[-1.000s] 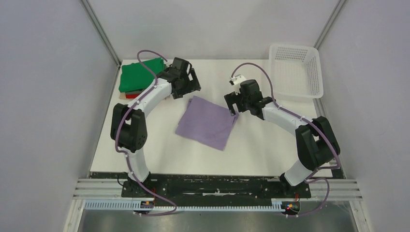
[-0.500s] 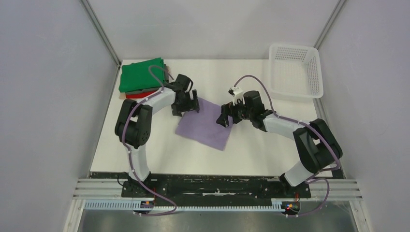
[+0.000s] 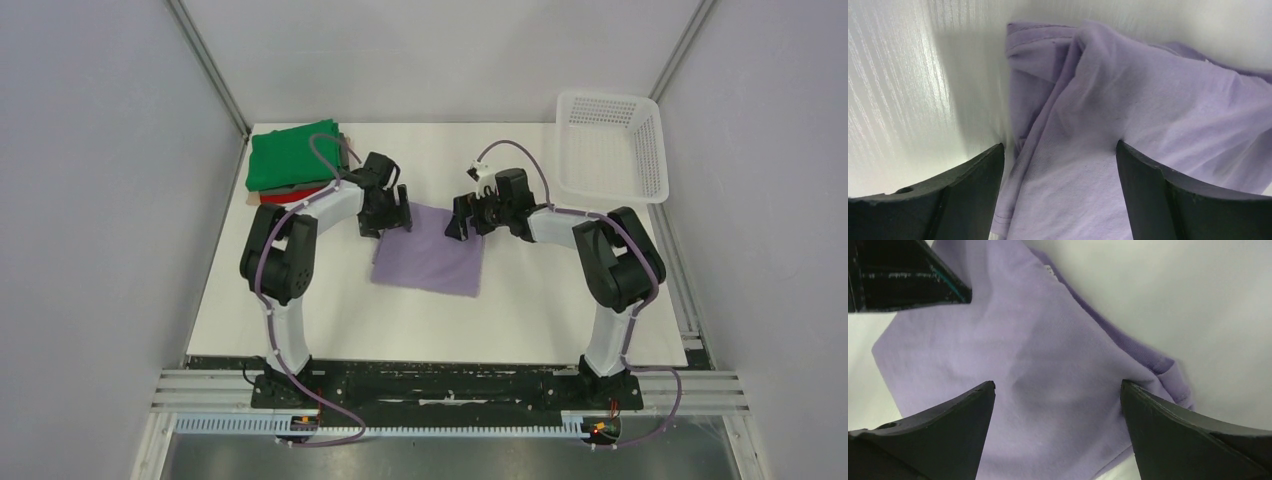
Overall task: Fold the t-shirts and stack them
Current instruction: Put the neatly folded tshirt into the corner of the board with the left arm
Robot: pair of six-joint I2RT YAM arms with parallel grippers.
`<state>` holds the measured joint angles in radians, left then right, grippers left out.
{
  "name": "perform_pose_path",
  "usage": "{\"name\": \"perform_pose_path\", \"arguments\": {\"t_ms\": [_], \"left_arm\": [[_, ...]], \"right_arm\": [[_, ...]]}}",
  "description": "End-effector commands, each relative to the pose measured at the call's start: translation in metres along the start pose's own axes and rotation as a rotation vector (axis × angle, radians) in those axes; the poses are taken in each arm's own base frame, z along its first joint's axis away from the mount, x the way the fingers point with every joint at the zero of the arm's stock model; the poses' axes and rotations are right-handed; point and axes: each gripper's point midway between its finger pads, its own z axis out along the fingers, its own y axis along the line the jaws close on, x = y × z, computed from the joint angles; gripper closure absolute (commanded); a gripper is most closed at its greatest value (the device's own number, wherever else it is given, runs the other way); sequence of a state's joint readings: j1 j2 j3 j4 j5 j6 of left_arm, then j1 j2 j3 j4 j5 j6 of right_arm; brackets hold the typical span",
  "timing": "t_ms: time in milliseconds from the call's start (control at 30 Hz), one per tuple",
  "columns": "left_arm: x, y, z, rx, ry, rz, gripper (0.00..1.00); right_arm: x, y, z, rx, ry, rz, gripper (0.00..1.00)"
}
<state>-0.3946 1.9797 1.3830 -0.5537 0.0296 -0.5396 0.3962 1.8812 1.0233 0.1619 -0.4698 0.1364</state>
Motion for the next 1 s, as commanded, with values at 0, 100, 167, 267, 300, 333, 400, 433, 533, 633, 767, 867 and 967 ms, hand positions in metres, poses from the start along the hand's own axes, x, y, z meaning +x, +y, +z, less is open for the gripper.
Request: {"name": "perform_pose_path", "arguments": {"t_ms": [0,100,167,267,300,333,400,433,533,633,767,867,967], "left_arm": [[0.031,0.004,0.021,0.009,0.083,0.014,0.16],[0.036,-0.002,0.026,0.018,0.084,0.002,0.24],[0.035,-0.005,0.030,-0.002,0.072,-0.003,0.47],[0.029,0.005,0.032,-0.164,-0.002,0.004,0.91],[0.027,0.005,0.029,-0.210,-0.017,0.021,0.98],[0.025,0.005,0.027,-0.255,-0.044,0.044,0.98],[0.011,0.004,0.015,-0.332,-0.112,0.076,0.98],[0.001,0.006,0.006,-0.374,-0.154,0.086,0.98],[-0.030,0.007,-0.018,-0.449,-0.257,0.120,0.98],[-0.059,0.010,-0.039,-0.529,-0.351,0.155,0.98],[-0.092,0.023,-0.064,-0.690,-0.478,0.205,0.98],[-0.117,0.019,-0.076,-0.737,-0.546,0.268,0.98],[-0.142,0.007,-0.090,-0.722,-0.592,0.330,0.98]], "right_arm": [[-0.025,-0.015,0.011,0.034,-0.030,-0.054,0.02],[-0.031,-0.011,0.011,0.012,-0.044,-0.053,0.02],[-0.031,-0.008,0.004,0.020,-0.053,-0.061,0.02],[-0.042,-0.007,-0.022,0.070,-0.108,-0.075,0.02],[-0.044,-0.009,-0.034,0.098,-0.142,-0.066,0.02],[-0.052,-0.007,-0.048,0.113,-0.194,-0.056,0.02],[-0.060,-0.004,-0.077,0.131,-0.306,-0.007,0.02],[-0.060,-0.002,-0.091,0.136,-0.359,0.017,0.02],[-0.053,-0.007,-0.123,0.206,-0.455,0.061,0.02],[-0.042,-0.016,-0.143,0.296,-0.478,0.060,0.02],[-0.027,-0.016,-0.155,0.333,-0.461,0.029,0.02],[-0.020,-0.022,-0.159,0.374,-0.458,0.028,0.02],[-0.012,-0.025,-0.157,0.382,-0.443,0.038,0.02]]}}
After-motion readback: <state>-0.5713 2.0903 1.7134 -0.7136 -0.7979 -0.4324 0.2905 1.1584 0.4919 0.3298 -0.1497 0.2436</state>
